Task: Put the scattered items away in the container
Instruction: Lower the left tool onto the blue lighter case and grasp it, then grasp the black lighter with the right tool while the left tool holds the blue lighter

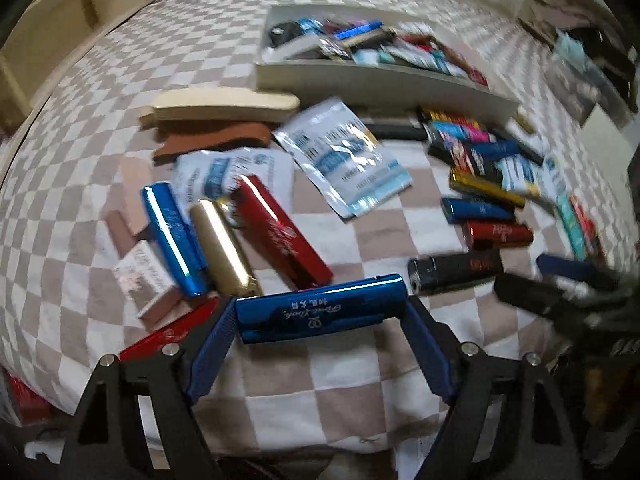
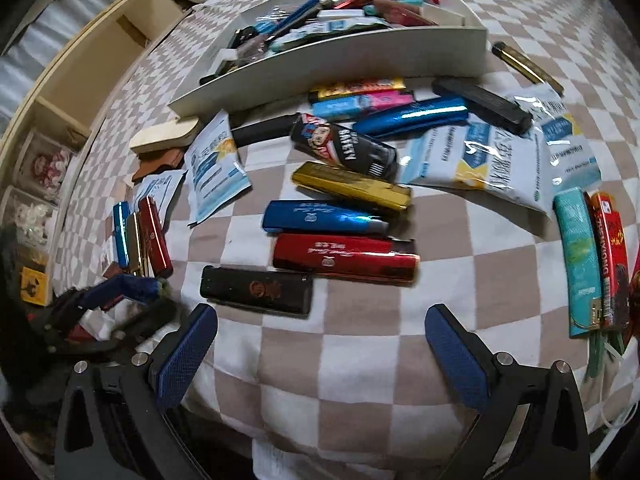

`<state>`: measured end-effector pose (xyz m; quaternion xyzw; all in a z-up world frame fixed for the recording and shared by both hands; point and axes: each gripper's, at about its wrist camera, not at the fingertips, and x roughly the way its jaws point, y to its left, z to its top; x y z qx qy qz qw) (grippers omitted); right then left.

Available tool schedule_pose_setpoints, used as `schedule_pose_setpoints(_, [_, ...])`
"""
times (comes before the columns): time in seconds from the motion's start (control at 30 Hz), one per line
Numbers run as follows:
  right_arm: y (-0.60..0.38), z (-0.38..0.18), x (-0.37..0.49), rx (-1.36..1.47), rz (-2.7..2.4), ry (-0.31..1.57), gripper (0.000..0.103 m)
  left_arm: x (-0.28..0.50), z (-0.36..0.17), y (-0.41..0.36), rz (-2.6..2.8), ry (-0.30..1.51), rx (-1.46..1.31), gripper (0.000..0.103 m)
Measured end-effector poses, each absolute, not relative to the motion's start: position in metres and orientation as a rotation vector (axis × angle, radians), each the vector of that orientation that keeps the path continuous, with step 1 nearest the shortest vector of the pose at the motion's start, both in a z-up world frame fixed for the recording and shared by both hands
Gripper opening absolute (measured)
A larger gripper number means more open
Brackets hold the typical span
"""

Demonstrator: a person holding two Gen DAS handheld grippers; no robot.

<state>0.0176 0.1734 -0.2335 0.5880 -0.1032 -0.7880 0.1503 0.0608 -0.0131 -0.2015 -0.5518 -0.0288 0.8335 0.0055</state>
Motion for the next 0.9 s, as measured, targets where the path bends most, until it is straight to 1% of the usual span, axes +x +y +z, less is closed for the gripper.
schedule_pose_setpoints(0.13, [0.161,-0.235,0.022,1.687,-2.270,-0.285,0.103,0.066,-0.186,-0.025,2.674,-0.166,-1.691,0.082])
schedule_pose_setpoints(0.2, [0.154,-0.236,0.025,1.685,-2.275,-0.268,0.099,0.066,-0.180,-0.034,2.697,-0.201,-1.680,0.082])
schedule_pose_setpoints(0.27, [0.147,-0.235,0.026,1.679,-2.292,-0.250,0.091,0.069,-0.178,-0.038,2.708,-0.235,-1.673,0.082])
schedule_pose_setpoints(0.33, [0.143,-0.236,0.026,1.676,-2.299,-0.240,0.090,0.070,-0.177,-0.042,2.708,-0.268,-1.663,0.082])
schedule_pose_setpoints(0.53, [0.123,-0.236,0.025,1.671,-2.316,-0.169,0.088,0.072,-0.175,-0.048,2.710,-0.290,-1.639,0.082])
schedule_pose_setpoints(0.6, [0.115,-0.237,0.023,1.675,-2.328,-0.128,0.085,0.073,-0.175,-0.049,2.711,-0.295,-1.635,0.082])
schedule_pose_setpoints(0.63, [0.111,-0.237,0.022,1.677,-2.336,-0.101,0.080,0.075,-0.175,-0.050,2.711,-0.296,-1.635,0.082])
schedule_pose_setpoints(0.9, [0.101,-0.241,0.014,1.707,-2.386,-0.026,0.081,0.077,-0.177,-0.055,2.707,-0.304,-1.637,0.082])
